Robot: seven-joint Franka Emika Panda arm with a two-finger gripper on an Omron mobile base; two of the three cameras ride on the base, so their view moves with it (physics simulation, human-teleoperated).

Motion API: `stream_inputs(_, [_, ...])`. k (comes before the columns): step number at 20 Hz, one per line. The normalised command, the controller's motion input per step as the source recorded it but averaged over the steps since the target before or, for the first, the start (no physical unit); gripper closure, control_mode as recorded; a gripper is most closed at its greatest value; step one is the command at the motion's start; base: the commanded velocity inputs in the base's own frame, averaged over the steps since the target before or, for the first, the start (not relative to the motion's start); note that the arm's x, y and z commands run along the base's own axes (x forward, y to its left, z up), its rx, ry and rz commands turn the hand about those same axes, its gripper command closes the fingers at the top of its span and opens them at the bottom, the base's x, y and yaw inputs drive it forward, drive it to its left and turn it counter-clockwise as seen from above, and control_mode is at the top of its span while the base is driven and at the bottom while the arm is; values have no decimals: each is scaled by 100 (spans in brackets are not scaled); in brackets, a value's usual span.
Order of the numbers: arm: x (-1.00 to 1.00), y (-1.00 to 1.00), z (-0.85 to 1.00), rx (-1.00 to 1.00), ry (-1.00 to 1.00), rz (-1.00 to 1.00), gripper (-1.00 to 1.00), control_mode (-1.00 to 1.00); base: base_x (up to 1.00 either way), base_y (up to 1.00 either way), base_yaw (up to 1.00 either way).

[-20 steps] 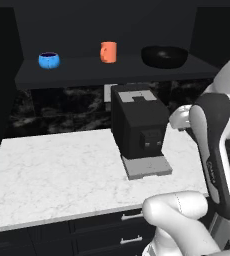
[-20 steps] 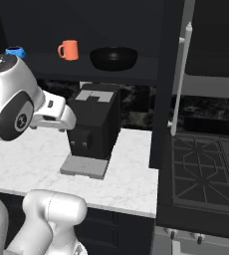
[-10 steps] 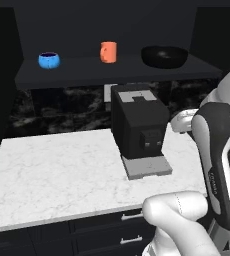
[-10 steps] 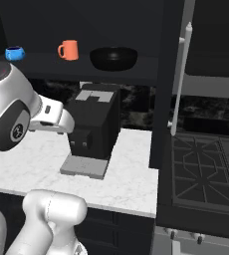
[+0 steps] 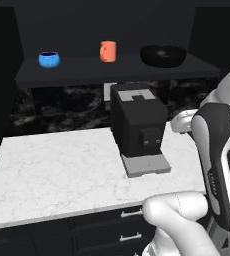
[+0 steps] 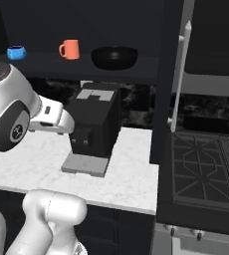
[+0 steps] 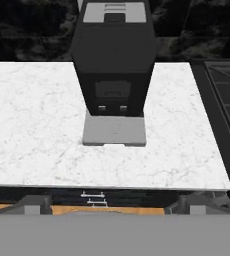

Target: Gather all objects into one cabinet and sort the glasses and bowls to opposite sides.

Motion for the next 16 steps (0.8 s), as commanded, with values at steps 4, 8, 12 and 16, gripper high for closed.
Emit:
stream_inputs(4, [0, 0, 0, 0, 0, 0, -100, 100, -97, 0, 2])
stream_inputs(8, [0, 0, 0, 0, 0, 0, -100, 100, -75, 22, 44])
stream_inputs(12, [0, 0, 0, 0, 0, 0, -100, 100, -28, 46, 82])
stream_inputs(16, [0, 0, 0, 0, 0, 0, -100, 100, -3, 39, 92])
